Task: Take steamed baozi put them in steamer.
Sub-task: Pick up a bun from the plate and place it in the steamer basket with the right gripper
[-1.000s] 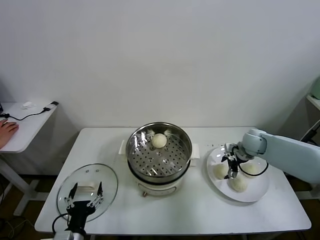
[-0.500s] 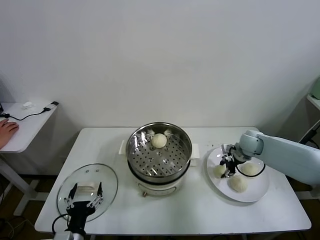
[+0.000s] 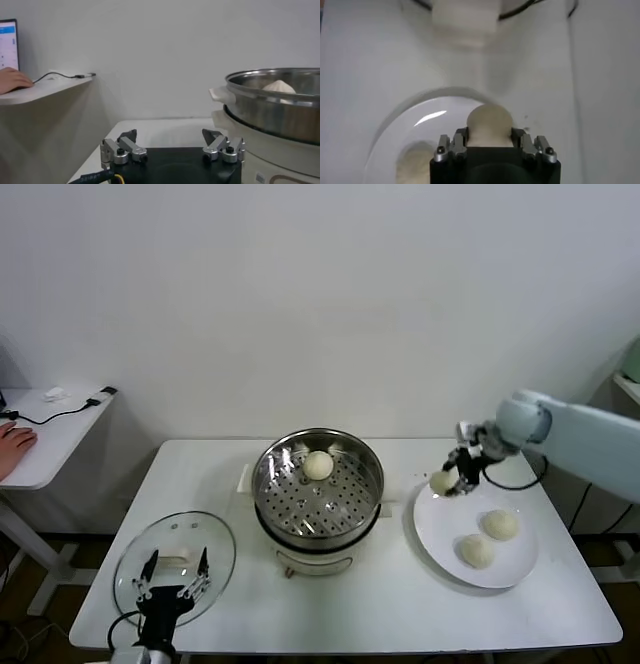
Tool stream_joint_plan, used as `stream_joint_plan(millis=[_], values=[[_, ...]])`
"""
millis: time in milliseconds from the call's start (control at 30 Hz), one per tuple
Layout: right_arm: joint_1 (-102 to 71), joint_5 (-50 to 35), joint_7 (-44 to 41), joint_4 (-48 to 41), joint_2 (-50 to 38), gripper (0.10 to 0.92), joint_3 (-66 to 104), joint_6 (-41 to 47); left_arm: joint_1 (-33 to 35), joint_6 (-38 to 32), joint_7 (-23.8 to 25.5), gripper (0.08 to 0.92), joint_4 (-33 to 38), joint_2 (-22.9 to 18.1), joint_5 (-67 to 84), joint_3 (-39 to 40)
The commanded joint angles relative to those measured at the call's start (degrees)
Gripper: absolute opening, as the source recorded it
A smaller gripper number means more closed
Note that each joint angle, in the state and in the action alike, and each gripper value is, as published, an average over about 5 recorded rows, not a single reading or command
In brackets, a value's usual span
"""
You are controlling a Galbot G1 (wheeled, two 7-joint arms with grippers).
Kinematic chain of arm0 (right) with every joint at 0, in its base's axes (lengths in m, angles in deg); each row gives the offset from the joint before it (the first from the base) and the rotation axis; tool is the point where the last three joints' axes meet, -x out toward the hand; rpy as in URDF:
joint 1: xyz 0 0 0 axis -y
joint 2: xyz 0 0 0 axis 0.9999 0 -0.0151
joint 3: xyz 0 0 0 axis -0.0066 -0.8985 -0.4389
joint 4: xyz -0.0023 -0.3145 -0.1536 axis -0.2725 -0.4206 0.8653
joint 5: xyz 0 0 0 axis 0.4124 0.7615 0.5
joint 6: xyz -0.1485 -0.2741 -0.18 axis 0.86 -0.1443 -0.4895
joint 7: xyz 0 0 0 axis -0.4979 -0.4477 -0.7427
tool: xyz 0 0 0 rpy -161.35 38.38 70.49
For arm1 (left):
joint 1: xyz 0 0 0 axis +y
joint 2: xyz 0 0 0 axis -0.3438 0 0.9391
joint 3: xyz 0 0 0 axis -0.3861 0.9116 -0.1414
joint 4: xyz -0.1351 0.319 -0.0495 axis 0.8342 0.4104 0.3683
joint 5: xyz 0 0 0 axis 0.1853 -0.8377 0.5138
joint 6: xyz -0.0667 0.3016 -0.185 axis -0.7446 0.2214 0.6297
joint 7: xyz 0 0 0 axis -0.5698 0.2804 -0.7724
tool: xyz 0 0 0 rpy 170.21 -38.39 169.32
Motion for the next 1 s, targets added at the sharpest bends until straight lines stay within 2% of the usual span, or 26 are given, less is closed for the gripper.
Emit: stream_joint_plan(millis=[33,233,500,1000], values=[[18.75,-19.8,5.15,10.75,7.61,0.577,-2.81,7.14,0.08,0.1,0.02,0.823,0.37,0.28,0.04,0.16],[13.95,-26.21,13.61,15.56,17.72,0.577,-2.31,14.04,0.54,0.0,-0.03,0.823,1.42,0.18,-0.48,0.66],[6.61,-27.32,18.34,10.03,30.16,0.577,-2.77,17.24,0.81,-0.11,-0.07,0.823,2.25,-0.32,-1.06,0.52],[-7.1,-19.97,22.21,-1.64,37.71,0.576,-2.72,19.34,0.74,-0.11,-0.09,0.823,2.35,-0.34,-1.06,0.14]])
